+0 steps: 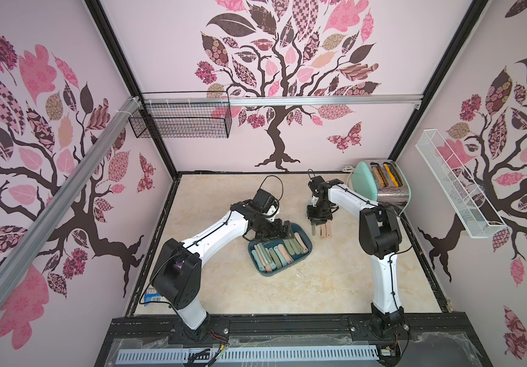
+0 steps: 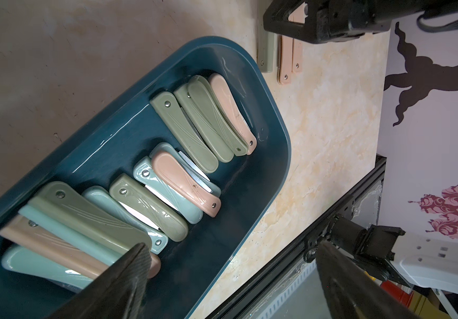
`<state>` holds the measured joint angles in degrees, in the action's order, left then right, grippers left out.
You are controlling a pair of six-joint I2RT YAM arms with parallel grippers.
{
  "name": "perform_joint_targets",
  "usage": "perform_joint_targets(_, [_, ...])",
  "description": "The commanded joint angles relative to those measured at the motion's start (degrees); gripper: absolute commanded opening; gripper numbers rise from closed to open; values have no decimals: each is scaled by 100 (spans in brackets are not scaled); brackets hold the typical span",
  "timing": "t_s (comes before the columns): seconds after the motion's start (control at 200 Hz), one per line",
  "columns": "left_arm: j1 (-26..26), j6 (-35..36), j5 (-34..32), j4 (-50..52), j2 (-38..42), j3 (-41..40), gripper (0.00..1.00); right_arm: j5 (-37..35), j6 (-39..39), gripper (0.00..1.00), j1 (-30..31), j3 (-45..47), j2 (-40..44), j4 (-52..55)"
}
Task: Take the fruit knife out of the storage box
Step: Place the fruit knife at the center of the board, then pick up the fruit knife from the storage box.
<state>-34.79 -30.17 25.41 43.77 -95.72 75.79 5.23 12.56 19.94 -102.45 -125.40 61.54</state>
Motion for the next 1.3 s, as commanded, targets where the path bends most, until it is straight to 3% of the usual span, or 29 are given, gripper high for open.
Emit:
perform_joint_targets(0.0, [9, 47, 43, -8, 32, -73, 98, -169, -78, 24, -20, -93, -32, 127])
perform_joint_targets(0.46, [14, -23, -26, -34, 138, -161, 98, -222, -56, 24, 9, 94, 598, 264])
perform_joint_targets(0.715, [19, -32, -213, 118, 474, -321, 98, -316, -121, 27, 564, -40, 1076, 503])
perform_joint_targets(0.945, [262, -135, -482, 195, 1392, -987, 98, -361, -96, 40, 1406, 14, 1152, 571])
perform_joint_targets(1.155, [528, -313, -652, 315, 2338, -1765, 98, -307, 40, 66, 2003, 94, 950, 408])
perform_joint_targets(1.295, [534, -462, -748, 383, 2860, -2178, 98, -290, 45, 76, 2201, -31, 671, 384])
